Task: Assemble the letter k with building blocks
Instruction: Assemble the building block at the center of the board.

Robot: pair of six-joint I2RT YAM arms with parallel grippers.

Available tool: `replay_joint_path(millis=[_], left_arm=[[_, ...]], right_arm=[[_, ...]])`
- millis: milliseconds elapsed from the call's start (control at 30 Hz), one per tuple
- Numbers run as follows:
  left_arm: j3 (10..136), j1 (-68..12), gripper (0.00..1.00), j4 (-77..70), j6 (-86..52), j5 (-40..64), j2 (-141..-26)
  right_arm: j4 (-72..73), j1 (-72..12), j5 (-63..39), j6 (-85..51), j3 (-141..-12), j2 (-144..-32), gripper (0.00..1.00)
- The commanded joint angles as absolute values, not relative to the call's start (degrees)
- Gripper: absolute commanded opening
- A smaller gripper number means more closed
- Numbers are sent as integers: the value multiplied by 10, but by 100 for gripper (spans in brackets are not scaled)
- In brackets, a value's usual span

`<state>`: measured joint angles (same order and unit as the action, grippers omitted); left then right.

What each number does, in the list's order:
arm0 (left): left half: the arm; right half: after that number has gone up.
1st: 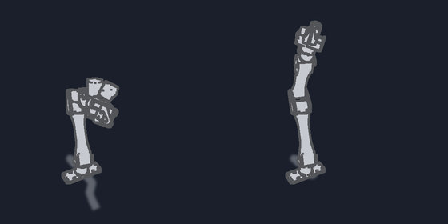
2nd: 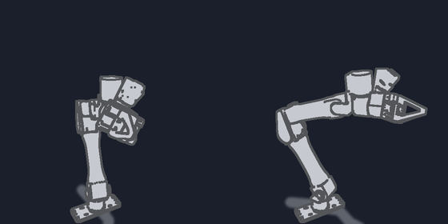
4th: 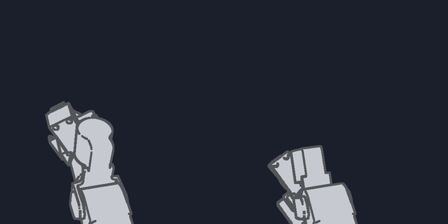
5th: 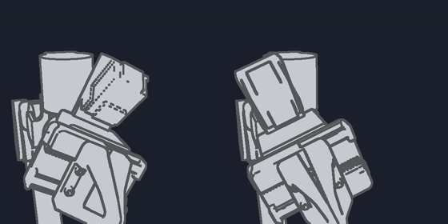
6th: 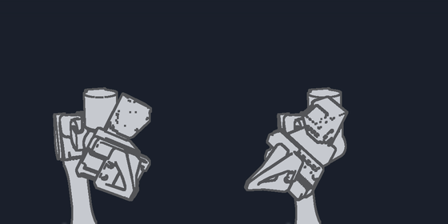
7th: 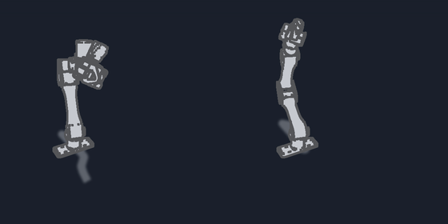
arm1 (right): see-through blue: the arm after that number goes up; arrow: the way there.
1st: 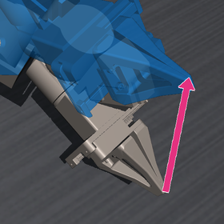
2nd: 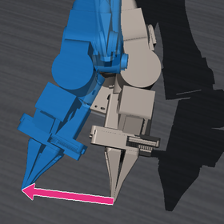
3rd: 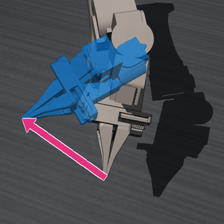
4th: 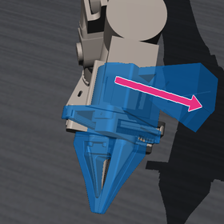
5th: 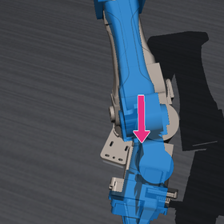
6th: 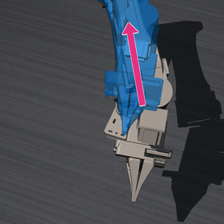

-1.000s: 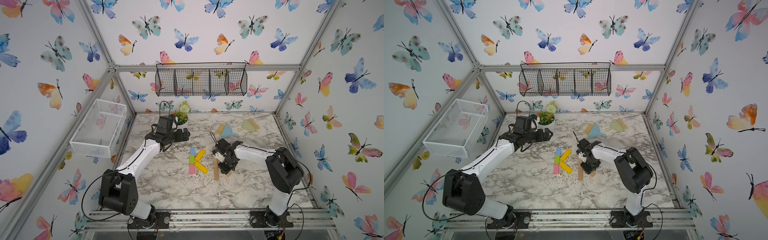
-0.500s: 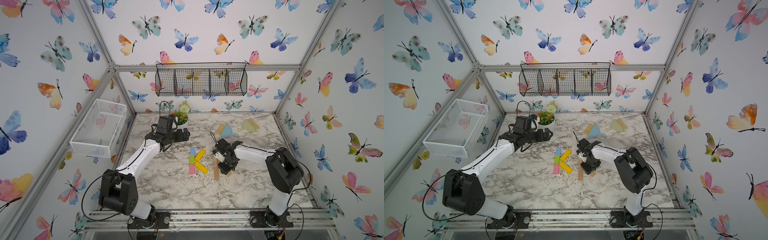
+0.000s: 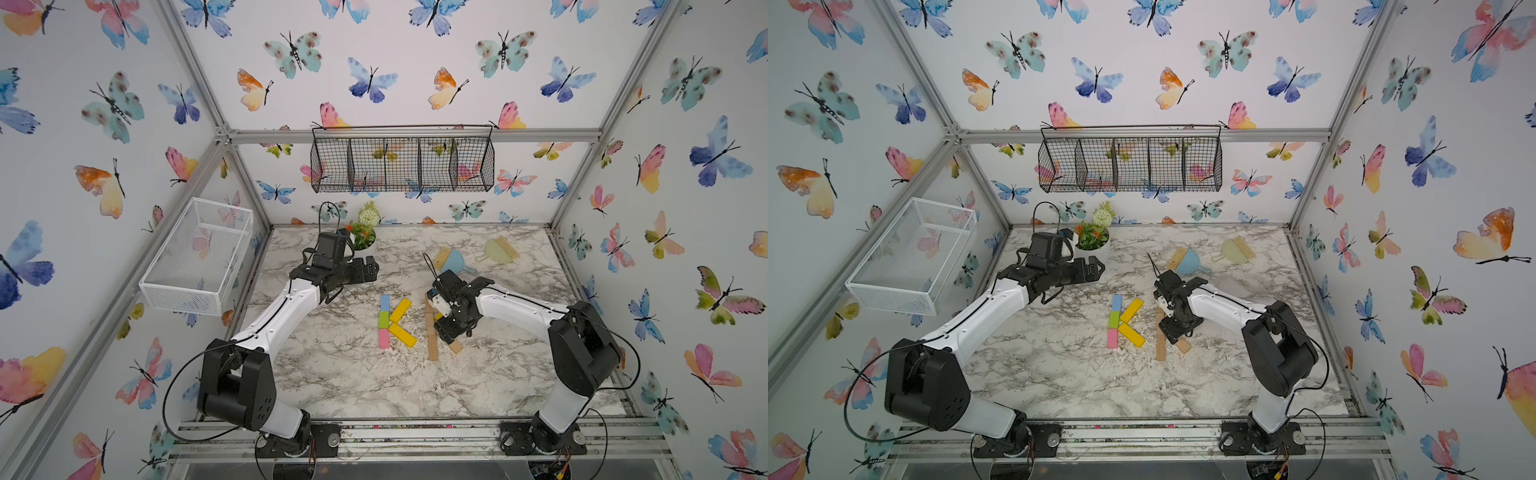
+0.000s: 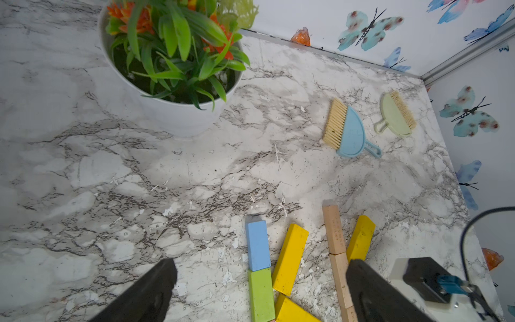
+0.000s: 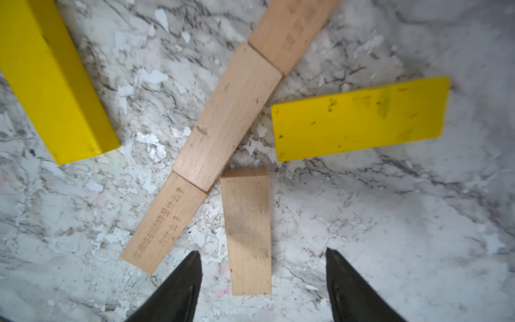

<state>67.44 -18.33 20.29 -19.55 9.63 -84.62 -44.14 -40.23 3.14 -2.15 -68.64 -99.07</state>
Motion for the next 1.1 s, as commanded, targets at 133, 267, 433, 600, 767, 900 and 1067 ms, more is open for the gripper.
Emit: replay_joint_path(millis=[133,267,433,600,767,900,1067], left_arm=[[634,-177,98,182,-198,-55,-757],[602,-146,98,176,-214,-103,-717],[568,-74,98,180,-246,-121,-688],[554,-61,98,182,-230,-206,-667],[548,-61,98,182,-211,-253,-666],[528,-62,98,163,-208,-293,-676],[440,-63,98,59,-219,-331,-677]], right_arm=[[-429,-403,169,-69,-705,-922,88],[-398,-358,189,-105,-700,-882,93],[-338,-235,134,-148,-666,-815,93],[-268,-157,155,-180,-612,-755,100],[-185,-87,159,-199,-553,-706,99],[-53,-45,167,-213,-448,-631,99],[63,-39,220,-214,-347,-591,99]])
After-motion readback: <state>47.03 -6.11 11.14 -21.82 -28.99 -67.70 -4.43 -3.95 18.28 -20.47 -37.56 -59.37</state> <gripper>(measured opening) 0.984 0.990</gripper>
